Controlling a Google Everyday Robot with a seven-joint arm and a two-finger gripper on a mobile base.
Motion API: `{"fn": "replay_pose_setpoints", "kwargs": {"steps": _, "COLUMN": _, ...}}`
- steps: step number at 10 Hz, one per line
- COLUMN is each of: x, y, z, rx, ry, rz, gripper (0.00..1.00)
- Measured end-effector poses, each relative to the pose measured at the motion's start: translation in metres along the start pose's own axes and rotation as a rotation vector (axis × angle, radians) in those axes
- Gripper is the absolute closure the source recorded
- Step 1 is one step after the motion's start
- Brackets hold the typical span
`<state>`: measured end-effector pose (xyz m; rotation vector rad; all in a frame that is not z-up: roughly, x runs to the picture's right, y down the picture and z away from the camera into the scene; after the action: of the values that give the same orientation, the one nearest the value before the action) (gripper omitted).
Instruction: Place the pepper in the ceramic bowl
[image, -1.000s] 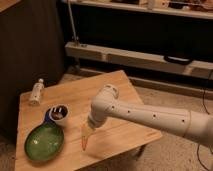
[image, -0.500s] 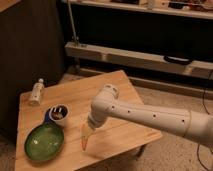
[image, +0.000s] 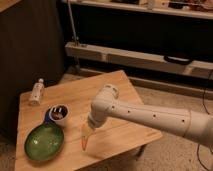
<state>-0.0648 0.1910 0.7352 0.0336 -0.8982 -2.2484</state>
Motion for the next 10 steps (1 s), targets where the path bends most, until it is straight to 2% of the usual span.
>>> {"fn": "replay_pose_setpoints", "kwargs": {"steps": 5, "x": -0.001, "y": 0.002, "z": -0.003, "rx": -0.008, "ry": 0.001, "rz": 0.012, "gripper": 0.2}}
{"fn": "replay_pose_setpoints", "kwargs": {"steps": 6, "x": 0.0, "y": 0.007, "z": -0.009, "rx": -0.028, "ry": -0.006, "rz": 0.06, "gripper": 0.2}}
{"fn": "replay_pose_setpoints", "kwargs": {"steps": 7, "x": 0.003, "y": 0.011, "z": -0.014, "rx": -0.052, "ry": -0.004, "rz": 0.137, "gripper": 0.2}}
{"fn": "replay_pose_setpoints", "kwargs": {"steps": 9, "x": 0.006, "y": 0.017, "z": -0.02, "rx": -0.073, "ry": 0.02, "rz": 0.395, "gripper": 0.2}}
{"fn": "replay_pose_setpoints", "kwargs": {"steps": 10, "x": 0.007, "y": 0.018, "z": -0.022, "rx": -0.073, "ry": 0.03, "rz": 0.468, "gripper": 0.2}}
